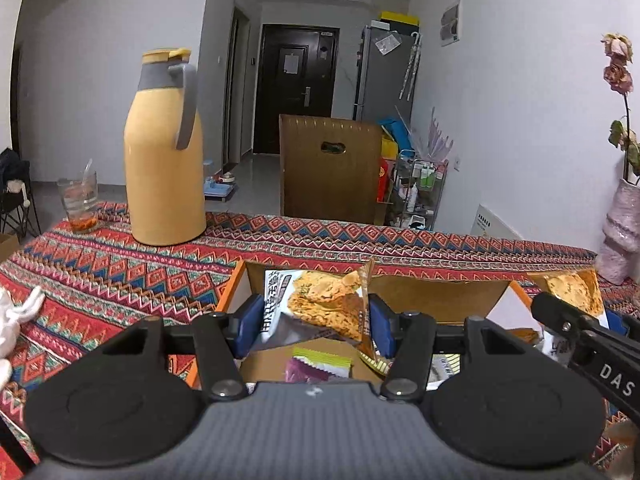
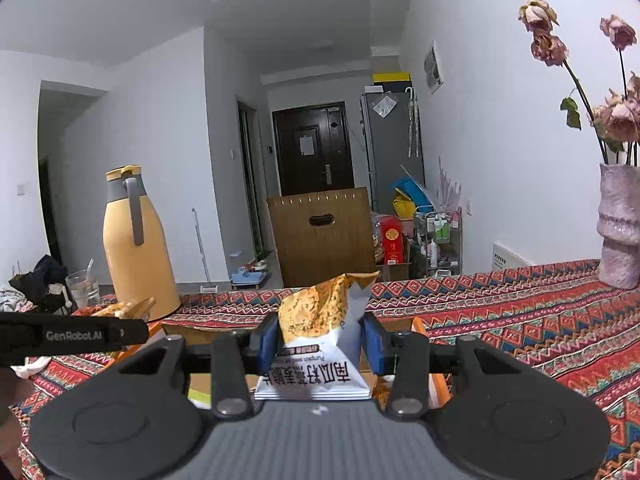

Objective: Organize snacks
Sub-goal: 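Lower both cracker packets into the box and open both tools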

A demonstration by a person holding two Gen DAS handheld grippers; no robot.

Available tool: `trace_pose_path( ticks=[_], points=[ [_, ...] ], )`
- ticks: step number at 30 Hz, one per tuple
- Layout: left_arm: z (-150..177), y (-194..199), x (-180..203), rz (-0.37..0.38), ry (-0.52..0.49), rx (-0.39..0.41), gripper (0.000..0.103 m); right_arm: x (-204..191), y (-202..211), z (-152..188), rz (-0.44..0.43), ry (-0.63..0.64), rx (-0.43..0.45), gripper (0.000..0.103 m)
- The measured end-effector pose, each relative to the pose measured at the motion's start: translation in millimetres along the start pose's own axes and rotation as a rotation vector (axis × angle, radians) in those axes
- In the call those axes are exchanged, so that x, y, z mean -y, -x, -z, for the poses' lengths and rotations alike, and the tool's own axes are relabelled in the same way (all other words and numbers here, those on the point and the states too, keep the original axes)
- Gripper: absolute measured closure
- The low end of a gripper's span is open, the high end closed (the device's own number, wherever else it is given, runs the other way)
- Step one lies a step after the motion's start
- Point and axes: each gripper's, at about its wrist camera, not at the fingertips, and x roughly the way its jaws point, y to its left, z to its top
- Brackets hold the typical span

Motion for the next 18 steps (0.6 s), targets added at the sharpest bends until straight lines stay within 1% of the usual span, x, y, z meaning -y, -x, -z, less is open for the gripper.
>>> trace_pose_path(
  ticks=[4,14,15,17,18],
  points=[
    [5.0,-8.4,-4.9,0.01,-0.002,-0.026,0.047,0.3,-4.7,6.2,-0.009,-0.001,-0.014,0.061],
    [11.9,-13.1,-9.7,0.02,0.003,-0.046,0.046,-2.4,-9.6,16.5,-0.012,0.003,-0.048,0.06],
    [12.2,-13.1,-9.8,0.018,0.002,-0.045,0.045,-2.8,-10.1,16.9,-0.012,0.001,-0.052,0.06],
    [12.8,-12.4,-10.6,0.019,0.004,-0.041,0.039,-2.1,-10.4,17.9,-0.009,-0.003,-0.057,0.058],
    [13.0,-11.9,-10.5,0.012,0.008,-0.038,0.034,-1.1,-10.3,17.8,-0.005,-0.008,-0.056,0.057]
  ],
)
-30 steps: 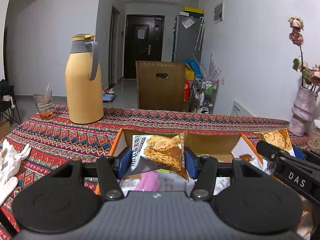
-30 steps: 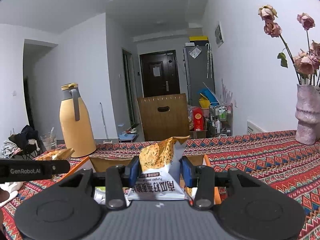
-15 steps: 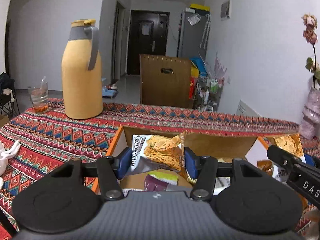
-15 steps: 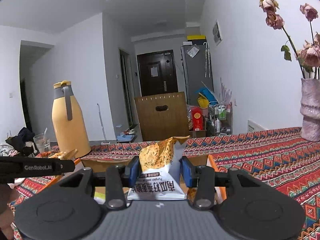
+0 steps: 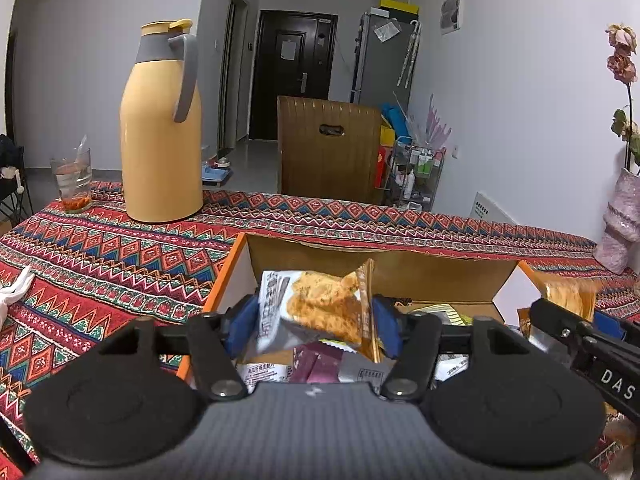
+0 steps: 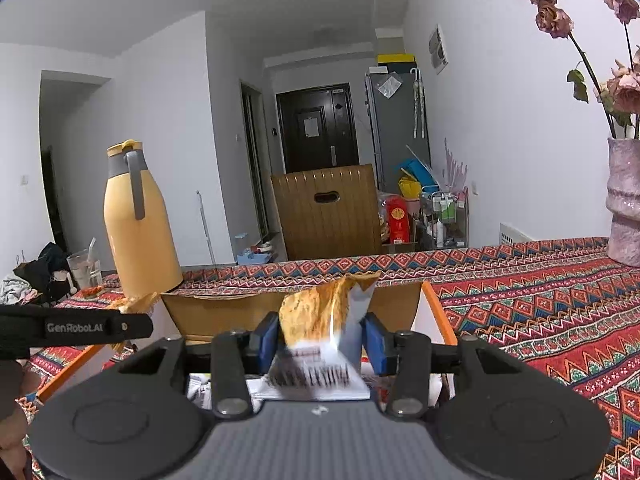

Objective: Organize snacks
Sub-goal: 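Lower both cracker packets into the box and open both tools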

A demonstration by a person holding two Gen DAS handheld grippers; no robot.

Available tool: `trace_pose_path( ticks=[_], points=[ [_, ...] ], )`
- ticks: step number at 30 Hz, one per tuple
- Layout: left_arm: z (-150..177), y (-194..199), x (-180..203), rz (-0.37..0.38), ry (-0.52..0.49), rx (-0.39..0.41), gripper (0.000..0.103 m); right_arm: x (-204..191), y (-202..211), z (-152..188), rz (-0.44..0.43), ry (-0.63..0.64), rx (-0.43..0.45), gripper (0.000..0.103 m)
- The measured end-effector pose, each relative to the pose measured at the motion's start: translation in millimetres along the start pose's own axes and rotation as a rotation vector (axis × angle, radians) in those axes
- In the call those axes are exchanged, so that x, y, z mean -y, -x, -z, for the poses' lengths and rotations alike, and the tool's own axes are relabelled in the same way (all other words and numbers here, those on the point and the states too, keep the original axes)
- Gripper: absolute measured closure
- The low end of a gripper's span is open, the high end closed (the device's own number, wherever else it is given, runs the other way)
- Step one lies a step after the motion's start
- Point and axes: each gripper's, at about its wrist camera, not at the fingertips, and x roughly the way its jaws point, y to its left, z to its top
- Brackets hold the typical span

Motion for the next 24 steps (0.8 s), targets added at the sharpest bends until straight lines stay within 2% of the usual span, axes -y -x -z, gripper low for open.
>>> trace_pose_path(
  ticks=[2,3,5,6,7,24],
  points=[
    [-0.7,0.7,-1.7,-0.002,0.006,0.007,0.027,2.3,0.3,-0.6,0.007,-0.013,0.004,0.038],
    [-0.7,1.6,-2.5,0.0,0.011,0.011,0.02,2.7,1.0,-0.5,0.014,-0.016,0.009,0.032],
    [-0.3,4.2,-2.7,-0.001,0.016,0.023,0.009,3.4,3.5,0.4,0.024,-0.021,0.018,0.012],
    [-0.1,5.8,-3.0,-0.005,0.02,0.031,0.0,3.6,4.2,0.7,0.025,-0.022,0.021,0.008],
    [0.0,7.1,-3.7,-0.008,0.024,0.038,0.0,4.2,4.9,1.1,0.027,-0.024,0.022,0.001],
    [4.9,-2.2,-5.8,0.009,0.043,-0.016,0.0,9.8,8.2,5.8,0.049,-0.038,0.007,0.0]
  ],
)
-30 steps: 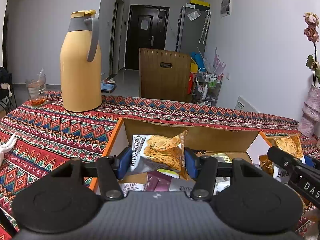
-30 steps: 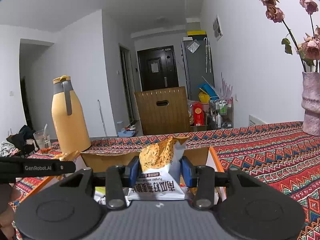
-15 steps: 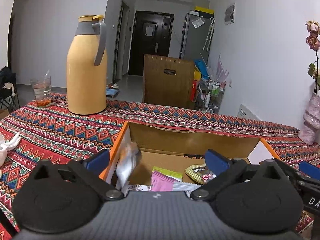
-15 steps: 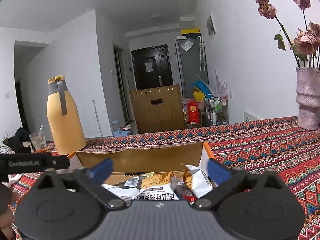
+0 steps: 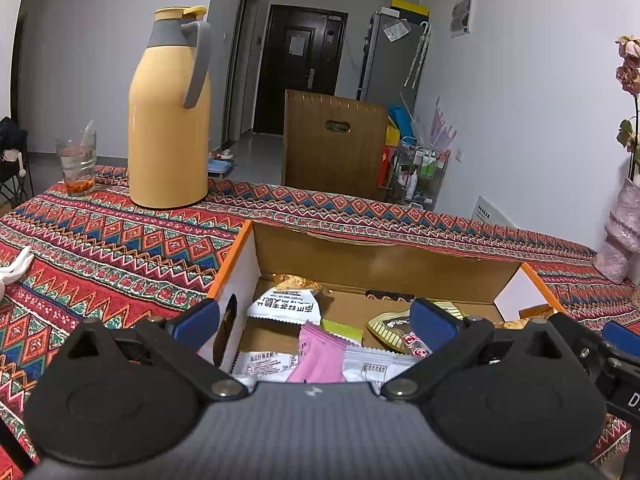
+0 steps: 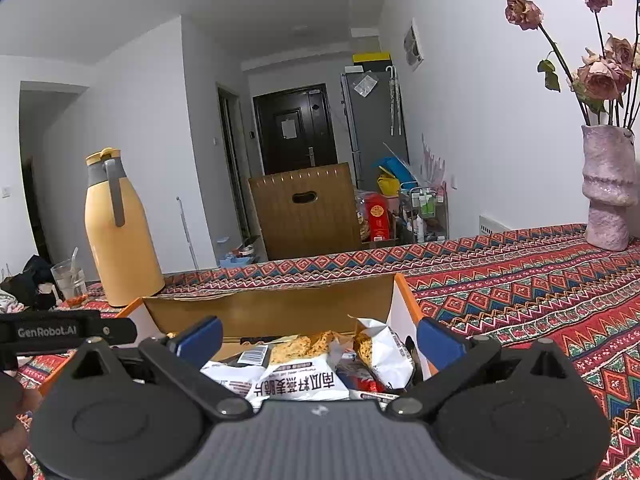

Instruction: Organize snacks

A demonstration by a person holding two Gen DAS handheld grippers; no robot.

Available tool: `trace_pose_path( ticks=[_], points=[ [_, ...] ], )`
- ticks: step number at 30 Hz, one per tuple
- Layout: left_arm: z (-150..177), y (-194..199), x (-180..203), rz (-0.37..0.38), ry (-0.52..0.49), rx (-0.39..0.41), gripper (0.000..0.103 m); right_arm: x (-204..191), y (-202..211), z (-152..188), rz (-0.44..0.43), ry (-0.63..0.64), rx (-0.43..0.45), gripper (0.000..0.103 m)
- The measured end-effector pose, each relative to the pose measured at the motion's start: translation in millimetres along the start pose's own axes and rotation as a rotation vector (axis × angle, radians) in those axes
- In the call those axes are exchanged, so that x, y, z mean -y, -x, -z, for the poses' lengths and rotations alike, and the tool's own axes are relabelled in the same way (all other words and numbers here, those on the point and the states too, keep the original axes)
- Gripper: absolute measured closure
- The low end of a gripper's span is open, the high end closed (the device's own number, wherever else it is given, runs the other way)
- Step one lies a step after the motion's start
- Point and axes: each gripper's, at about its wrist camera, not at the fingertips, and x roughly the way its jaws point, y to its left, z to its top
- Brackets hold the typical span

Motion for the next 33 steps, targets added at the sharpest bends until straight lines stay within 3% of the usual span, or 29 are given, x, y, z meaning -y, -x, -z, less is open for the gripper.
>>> trace_pose_path(
  ticks=[11,16,24,33],
  points=[
    [-1.2,4.4,1.8,0.003,0.0,0.014,0.0,-4.4,3.7,-1.4,-0.003,0.017,0.019,0.0],
    [-10.3,20.4,6.6,0.001,0.003,0.055,0.0,-3.3,6.9,-11.0,-0.001,0.024,0.025,0.0],
    [-21.8,57.9,6.9,-0.012,-0.034,0.084,0.0,1.5,42.6,-32.0,0.003,0.006,0.072,0.0],
    [-6.7,105.9,-7.3,-0.018,-0.068,0.075,0.0,5.1,95.1,-29.3,-0.003,0.046,0.063,0.0]
  ],
)
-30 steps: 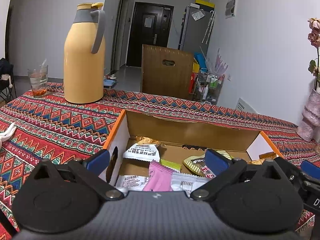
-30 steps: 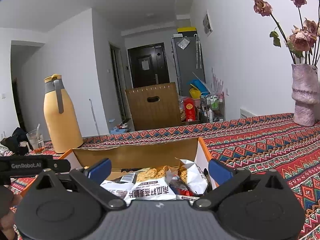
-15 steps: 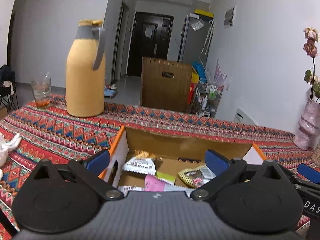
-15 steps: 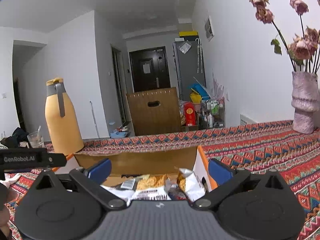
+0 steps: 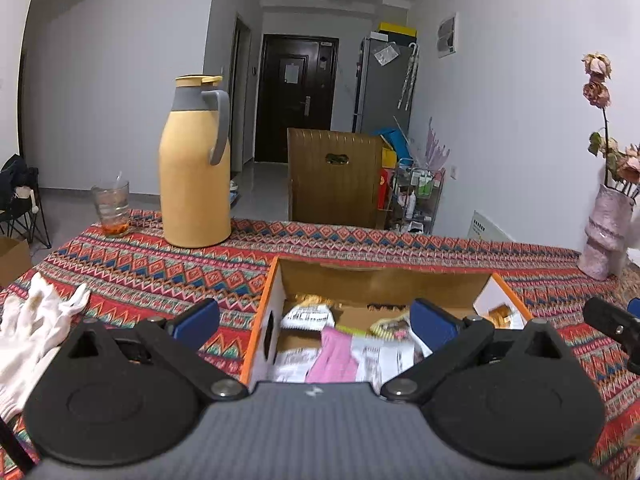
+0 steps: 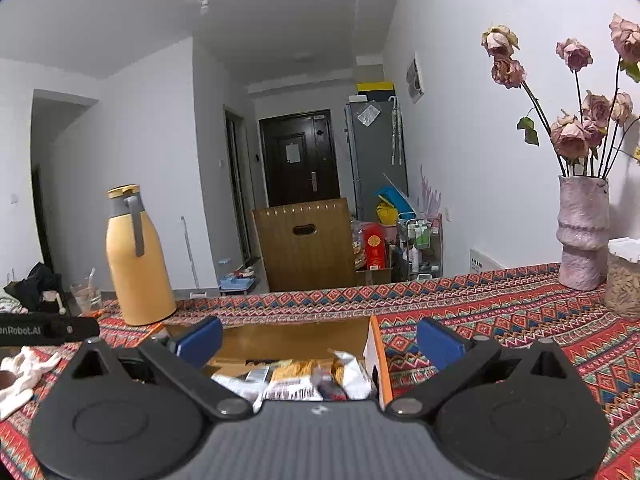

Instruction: Organize snacks

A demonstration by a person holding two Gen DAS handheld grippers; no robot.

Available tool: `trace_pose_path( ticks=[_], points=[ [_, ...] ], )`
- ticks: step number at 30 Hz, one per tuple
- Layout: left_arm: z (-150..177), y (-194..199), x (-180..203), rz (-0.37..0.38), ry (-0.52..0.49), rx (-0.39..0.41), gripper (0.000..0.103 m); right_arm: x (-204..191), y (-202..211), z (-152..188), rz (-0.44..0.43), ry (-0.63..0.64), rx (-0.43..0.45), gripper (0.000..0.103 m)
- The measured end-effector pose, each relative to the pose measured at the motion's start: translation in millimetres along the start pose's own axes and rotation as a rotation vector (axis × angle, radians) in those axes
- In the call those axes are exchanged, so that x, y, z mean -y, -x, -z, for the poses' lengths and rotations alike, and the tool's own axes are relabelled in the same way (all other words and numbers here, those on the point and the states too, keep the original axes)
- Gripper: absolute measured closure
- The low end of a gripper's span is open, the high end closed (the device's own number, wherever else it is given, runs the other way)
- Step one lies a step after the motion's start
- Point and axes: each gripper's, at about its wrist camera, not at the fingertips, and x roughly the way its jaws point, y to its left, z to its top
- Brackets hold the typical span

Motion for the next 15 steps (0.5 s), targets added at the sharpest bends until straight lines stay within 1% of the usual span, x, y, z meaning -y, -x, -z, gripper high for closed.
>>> trace_pose_path(
  ticks=[10,15],
  points=[
    [30.7,44.2,-16.9,0.015,-0.025,-0.042,0.0,-8.2,56.0,29.3,-0.037,0.029,-0.069,0.0],
    [57.0,57.7,-14.4,0.04,-0.08,-0.095,0.0,-9.8,77.5,49.9,-0.047,0.009,-0.103,0.0]
  ],
)
